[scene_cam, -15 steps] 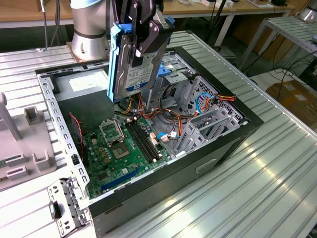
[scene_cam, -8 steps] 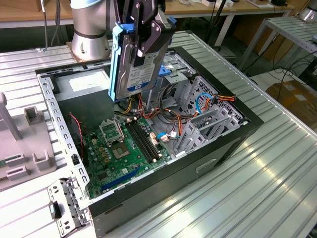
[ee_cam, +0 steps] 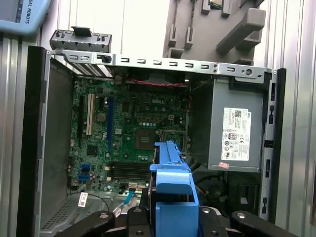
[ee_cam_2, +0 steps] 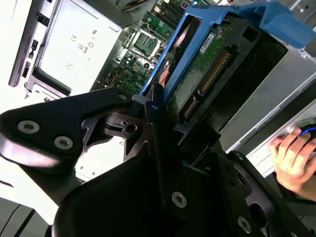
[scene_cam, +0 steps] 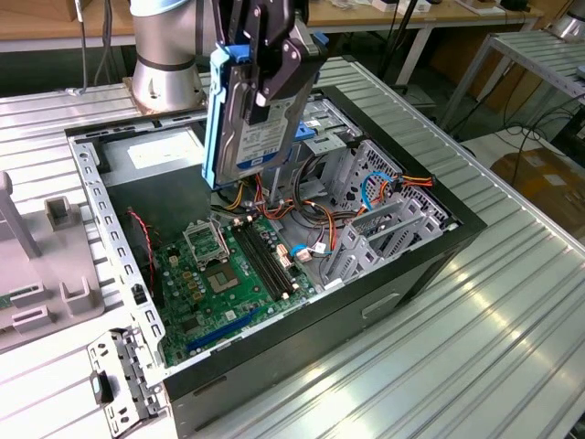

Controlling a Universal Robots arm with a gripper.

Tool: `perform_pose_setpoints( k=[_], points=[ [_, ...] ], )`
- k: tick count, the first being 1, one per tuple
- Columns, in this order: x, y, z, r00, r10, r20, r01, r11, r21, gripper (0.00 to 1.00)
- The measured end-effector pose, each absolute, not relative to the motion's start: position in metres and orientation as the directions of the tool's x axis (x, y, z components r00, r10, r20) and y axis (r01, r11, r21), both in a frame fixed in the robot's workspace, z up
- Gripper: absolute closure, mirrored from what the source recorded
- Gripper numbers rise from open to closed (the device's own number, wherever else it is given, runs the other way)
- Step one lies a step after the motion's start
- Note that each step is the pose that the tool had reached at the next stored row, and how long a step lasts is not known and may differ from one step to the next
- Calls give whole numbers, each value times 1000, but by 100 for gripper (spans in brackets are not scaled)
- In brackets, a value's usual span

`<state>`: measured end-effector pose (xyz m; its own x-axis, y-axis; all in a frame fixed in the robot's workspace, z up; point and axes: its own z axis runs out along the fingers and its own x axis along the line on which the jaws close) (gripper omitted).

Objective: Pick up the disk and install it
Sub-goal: 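Pick up the disk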

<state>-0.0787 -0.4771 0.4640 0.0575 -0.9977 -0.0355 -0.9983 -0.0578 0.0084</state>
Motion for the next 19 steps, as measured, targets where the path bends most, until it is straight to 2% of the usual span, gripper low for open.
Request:
perform_pose_setpoints(
  k=[19],
  points=[
    [-76,-490,464,57,-998,-38,-998,-58,8,64]
  ],
)
